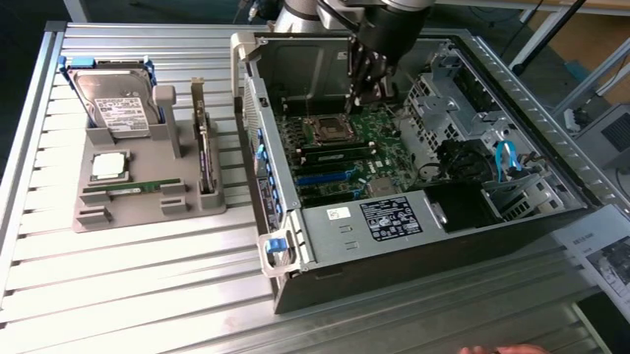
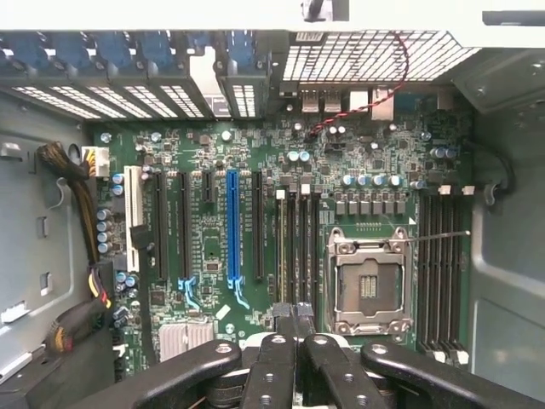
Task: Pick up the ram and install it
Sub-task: 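Press down the ram until it locks into place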
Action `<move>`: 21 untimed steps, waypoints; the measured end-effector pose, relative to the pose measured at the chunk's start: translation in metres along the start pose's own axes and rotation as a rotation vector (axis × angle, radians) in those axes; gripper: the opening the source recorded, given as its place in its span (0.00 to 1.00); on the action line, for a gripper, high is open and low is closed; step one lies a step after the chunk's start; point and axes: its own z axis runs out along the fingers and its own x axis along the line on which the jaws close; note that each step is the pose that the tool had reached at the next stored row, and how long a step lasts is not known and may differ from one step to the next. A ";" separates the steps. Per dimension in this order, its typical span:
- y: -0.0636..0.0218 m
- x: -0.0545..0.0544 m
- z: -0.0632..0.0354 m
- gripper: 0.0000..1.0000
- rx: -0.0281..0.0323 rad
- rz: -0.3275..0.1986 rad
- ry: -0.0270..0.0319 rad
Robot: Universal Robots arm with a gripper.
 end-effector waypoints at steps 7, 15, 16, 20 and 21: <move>-0.0001 0.000 -0.0023 0.10 0.0000 0.000 -0.0002; -0.0062 0.000 -0.0023 0.10 -0.0002 0.000 -0.0001; -0.0063 0.000 -0.0023 0.10 -0.0003 0.000 0.0000; -0.0064 0.000 -0.0030 0.10 -0.0003 0.000 0.0001; -0.0064 0.000 -0.0044 0.10 -0.0003 0.000 0.0001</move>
